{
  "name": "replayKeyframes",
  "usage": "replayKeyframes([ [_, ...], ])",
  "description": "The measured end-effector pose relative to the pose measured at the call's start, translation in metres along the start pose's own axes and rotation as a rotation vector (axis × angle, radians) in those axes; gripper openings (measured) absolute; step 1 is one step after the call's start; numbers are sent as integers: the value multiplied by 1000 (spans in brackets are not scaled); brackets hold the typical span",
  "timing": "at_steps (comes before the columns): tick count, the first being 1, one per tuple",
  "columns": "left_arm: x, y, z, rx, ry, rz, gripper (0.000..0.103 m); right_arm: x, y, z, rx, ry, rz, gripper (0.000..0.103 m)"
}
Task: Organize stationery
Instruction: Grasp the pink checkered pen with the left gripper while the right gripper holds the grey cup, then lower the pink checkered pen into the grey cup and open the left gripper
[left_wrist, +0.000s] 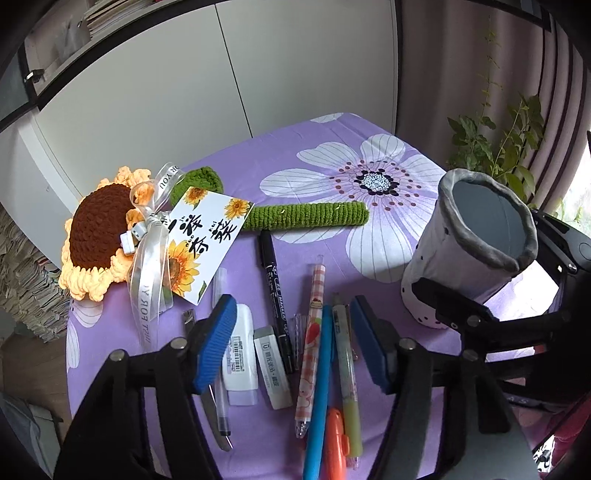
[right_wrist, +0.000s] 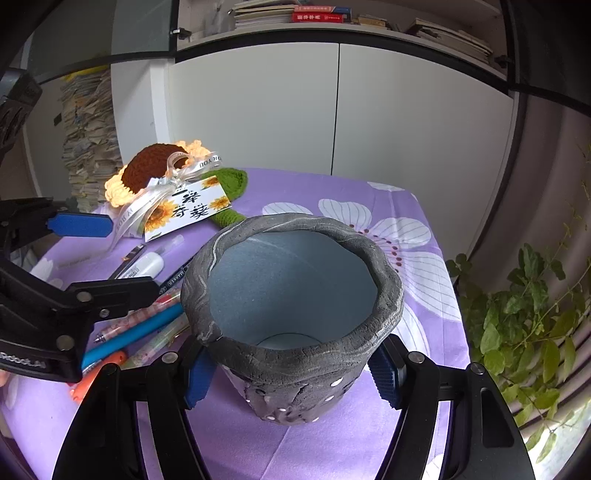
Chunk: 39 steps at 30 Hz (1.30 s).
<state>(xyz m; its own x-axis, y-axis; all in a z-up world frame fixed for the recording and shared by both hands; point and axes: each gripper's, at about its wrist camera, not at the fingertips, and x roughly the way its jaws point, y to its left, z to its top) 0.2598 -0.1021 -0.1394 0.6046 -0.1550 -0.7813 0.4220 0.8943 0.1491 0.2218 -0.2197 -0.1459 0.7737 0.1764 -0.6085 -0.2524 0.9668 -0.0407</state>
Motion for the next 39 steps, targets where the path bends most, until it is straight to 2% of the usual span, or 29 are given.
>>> replayKeyframes([
  [1, 7, 0, 3, 3, 19, -18, 42, 0, -1, -1, 2, 0, 2, 71],
  [2, 13, 0, 7, -1, 35, -38, 40, -1, -1, -1, 5, -1, 5, 71],
  [6, 35, 3, 16, -31, 87, -105, 40, -1, -3, -2, 10, 3, 13, 71],
  [9, 46, 1, 20, -18, 105, -95, 34, -1, -4, -2, 10, 3, 15, 71],
  [11, 52, 0, 21, -19, 130, -107, 15, -1, -4, -2, 11, 3, 18, 71],
  [13, 59, 1, 21, -28, 156, -119, 13, 0, -5, -1, 13, 4, 24, 71],
  [20, 61, 2, 21, -32, 165, -137, 12, -1, -6, -1, 20, 5, 36, 71],
  [23, 60, 3, 21, -42, 168, -136, 8, -1, -6, 0, 19, 7, 35, 71],
  [27, 36, 14, 22, -81, 112, -138, 8, -1, -7, -1, 20, 7, 37, 71],
  [33, -26, 31, 20, -130, -20, -149, 8, -1, -6, -1, 18, 7, 36, 71],
  [39, -75, 36, 19, -135, -126, -140, 8, 0, -5, -1, 10, 9, 42, 71],
])
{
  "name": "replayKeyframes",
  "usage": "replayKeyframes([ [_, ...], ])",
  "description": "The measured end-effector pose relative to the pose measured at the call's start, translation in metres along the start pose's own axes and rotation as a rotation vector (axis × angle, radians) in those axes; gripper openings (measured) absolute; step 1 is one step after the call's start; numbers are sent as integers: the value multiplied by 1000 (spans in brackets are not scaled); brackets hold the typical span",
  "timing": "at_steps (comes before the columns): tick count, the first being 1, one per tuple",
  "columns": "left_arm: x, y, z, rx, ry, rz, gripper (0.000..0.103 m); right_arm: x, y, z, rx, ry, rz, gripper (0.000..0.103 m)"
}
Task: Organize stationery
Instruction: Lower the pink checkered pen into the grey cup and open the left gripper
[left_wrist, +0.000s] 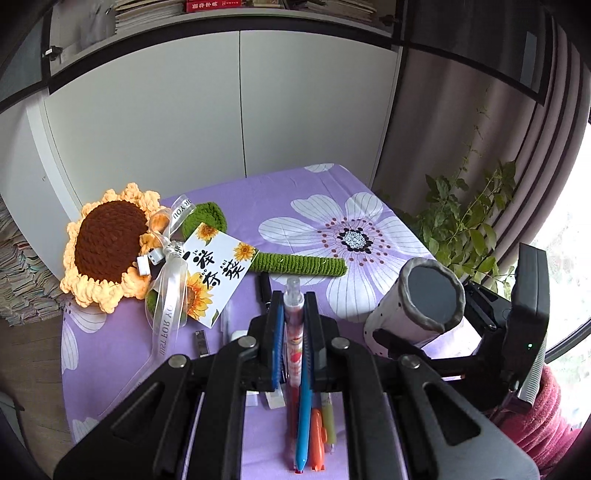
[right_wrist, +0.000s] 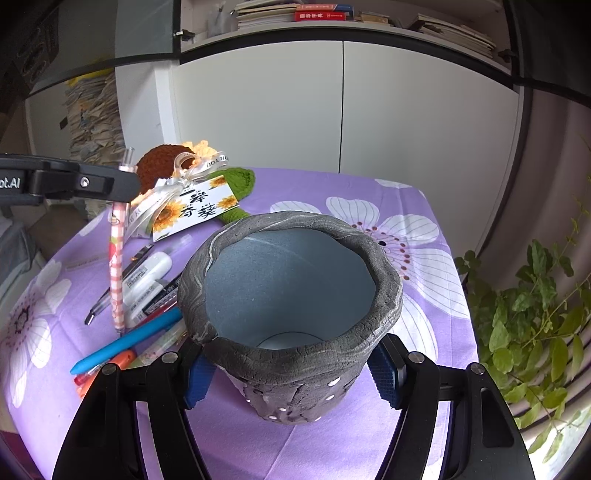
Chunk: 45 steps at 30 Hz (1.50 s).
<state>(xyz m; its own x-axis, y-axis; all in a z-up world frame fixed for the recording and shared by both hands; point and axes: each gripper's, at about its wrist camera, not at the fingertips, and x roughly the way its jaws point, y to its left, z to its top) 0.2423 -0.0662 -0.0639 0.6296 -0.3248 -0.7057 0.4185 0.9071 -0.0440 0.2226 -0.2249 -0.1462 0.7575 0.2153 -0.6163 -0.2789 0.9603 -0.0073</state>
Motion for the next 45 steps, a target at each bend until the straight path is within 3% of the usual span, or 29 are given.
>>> replayKeyframes([
  [7, -41, -17, 16, 25, -104, -34, 8, 0, 1, 0, -11, 1, 7, 71],
  [16, -72, -54, 41, 84, -228, -156, 8, 1, 7, 0, -35, 3, 5, 71],
  [24, -35, -74, 38, 111, -138, -179, 8, 0, 9, 0, -42, 5, 3, 71],
  [34, 1, -68, 16, 91, -20, -174, 8, 2, 9, 1, -40, 22, 9, 71],
  [45, 4, -60, 11, 61, 4, -194, 10, 6, 9, 0, -44, 45, 17, 71],
])
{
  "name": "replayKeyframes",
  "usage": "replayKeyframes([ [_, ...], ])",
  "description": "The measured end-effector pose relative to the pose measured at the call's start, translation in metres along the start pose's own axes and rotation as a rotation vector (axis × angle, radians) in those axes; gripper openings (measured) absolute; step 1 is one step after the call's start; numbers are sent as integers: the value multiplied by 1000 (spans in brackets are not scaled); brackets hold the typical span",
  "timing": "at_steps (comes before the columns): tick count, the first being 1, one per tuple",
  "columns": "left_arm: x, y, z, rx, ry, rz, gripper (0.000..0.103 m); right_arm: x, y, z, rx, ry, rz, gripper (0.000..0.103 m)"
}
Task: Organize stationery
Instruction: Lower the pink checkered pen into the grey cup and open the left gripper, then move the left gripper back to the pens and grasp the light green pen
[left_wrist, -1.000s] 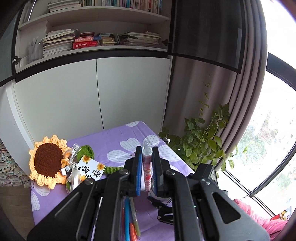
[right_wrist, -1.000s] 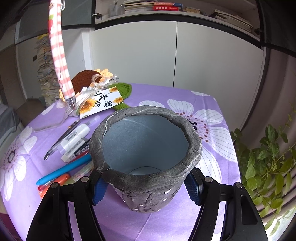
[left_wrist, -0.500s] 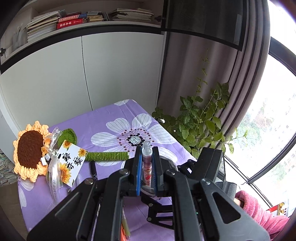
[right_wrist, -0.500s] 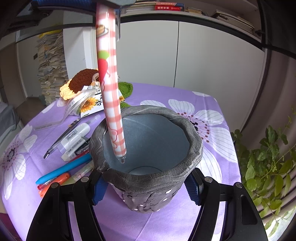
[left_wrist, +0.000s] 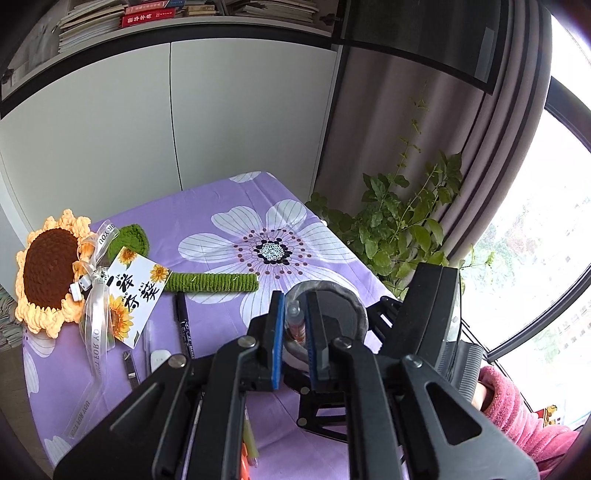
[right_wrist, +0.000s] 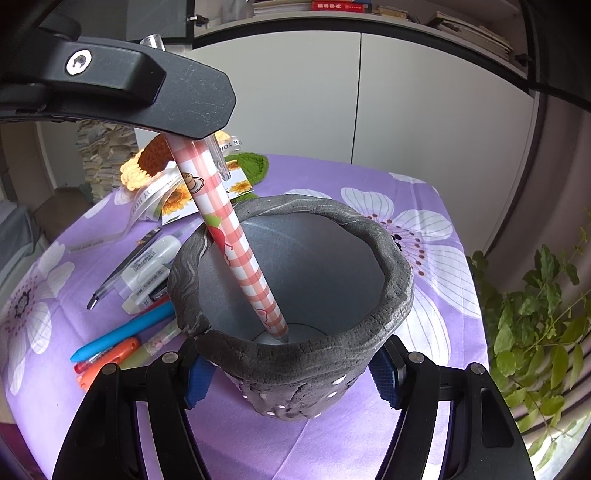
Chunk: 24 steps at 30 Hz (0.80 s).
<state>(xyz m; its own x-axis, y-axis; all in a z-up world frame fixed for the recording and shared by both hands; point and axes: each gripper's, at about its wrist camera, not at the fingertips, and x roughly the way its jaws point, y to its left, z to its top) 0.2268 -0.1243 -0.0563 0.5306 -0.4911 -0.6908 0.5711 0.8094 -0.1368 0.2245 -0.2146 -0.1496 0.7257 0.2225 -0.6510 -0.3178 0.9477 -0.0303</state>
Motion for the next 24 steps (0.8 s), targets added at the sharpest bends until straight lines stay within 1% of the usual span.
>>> replayKeyframes([
  [1, -2, 1, 0, -2, -3, 0, 11, 0, 0, 0, 0, 0, 0, 71],
  [4, -9, 5, 0, -11, -16, 13, 24, 0, 0, 0, 0, 1, 0, 71],
  [8, -23, 14, -2, -36, -44, 24, 26, 1, 1, 0, -2, 2, 2, 71],
  [11, -29, 25, -11, -51, -43, 60, 26, 1, 1, 0, -1, 2, 2, 71],
  [13, -26, 34, -21, -68, -18, 78, 26, 0, 1, 0, -2, 2, 1, 71],
  [17, -8, 49, -47, -85, 69, 104, 24, 0, 1, 0, -3, 2, 1, 71],
  [21, 7, 51, -64, -94, 133, 74, 22, 0, 2, 0, -2, 2, 2, 71],
  [24, 15, 40, -65, -68, 148, 44, 20, 0, 2, 0, -3, 2, 1, 71],
])
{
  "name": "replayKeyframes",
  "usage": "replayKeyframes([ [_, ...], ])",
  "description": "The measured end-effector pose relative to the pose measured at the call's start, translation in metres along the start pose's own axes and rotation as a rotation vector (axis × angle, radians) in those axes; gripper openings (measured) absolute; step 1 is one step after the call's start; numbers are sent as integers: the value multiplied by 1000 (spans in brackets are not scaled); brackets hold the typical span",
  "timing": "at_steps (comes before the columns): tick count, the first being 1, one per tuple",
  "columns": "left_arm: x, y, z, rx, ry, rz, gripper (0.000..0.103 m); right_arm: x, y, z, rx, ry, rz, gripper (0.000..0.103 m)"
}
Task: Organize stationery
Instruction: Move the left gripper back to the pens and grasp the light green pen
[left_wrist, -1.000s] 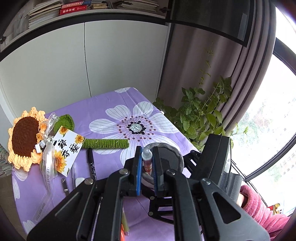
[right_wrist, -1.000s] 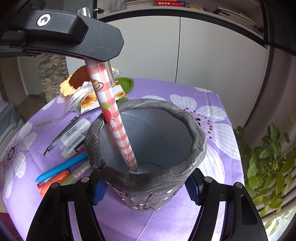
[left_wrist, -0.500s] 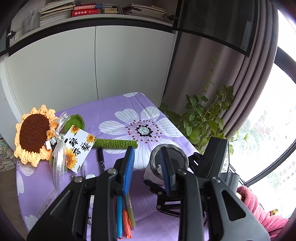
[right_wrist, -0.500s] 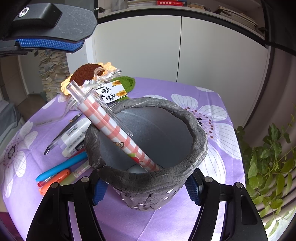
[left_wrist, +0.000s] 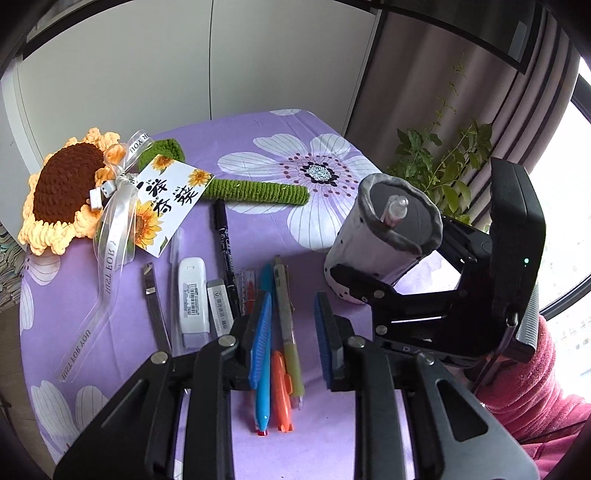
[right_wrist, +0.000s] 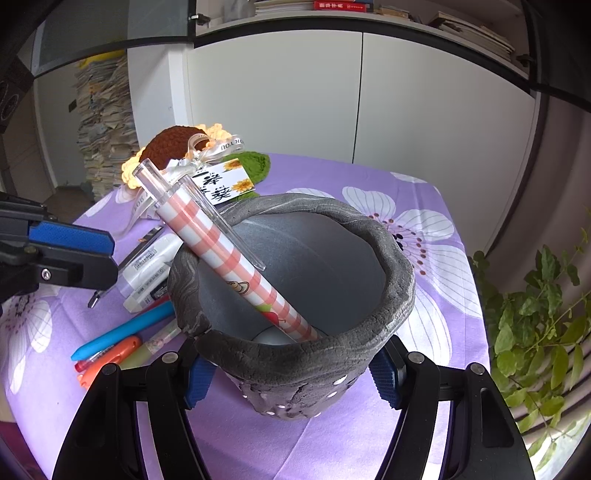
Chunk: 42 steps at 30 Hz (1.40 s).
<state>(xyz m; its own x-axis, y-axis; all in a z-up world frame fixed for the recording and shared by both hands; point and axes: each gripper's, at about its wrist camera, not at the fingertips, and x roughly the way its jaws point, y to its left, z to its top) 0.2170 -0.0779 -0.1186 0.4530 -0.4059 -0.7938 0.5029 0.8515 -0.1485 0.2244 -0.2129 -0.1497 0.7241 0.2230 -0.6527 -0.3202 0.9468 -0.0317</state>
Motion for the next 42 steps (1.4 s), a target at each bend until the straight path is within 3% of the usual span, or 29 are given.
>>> replayKeyframes([
  [3, 11, -13, -1, 34, 33, -15, 21, 0, 0, 0, 1, 0, 1, 71],
  [6, 26, -18, -6, 55, 87, 15, 21, 0, 0, 0, 1, 0, 1, 71],
  [11, 44, -7, -9, 23, 140, 66, 20, 0, 0, 0, 0, 0, 1, 71],
  [17, 63, -1, -10, 9, 194, 65, 20, 0, 0, 0, 1, 0, 0, 71],
  [27, 70, 6, 4, -8, 170, 105, 15, 0, 1, 0, 12, 3, 6, 71],
  [28, 69, 6, 3, -6, 174, 100, 11, 0, 1, 0, 10, 3, 5, 71],
  [33, 55, 9, -14, -42, 209, 24, 11, 1, 0, 0, 8, 6, 7, 71],
  [42, 52, -3, -16, -14, 195, 50, 11, 1, 1, 0, 7, 12, 7, 71],
])
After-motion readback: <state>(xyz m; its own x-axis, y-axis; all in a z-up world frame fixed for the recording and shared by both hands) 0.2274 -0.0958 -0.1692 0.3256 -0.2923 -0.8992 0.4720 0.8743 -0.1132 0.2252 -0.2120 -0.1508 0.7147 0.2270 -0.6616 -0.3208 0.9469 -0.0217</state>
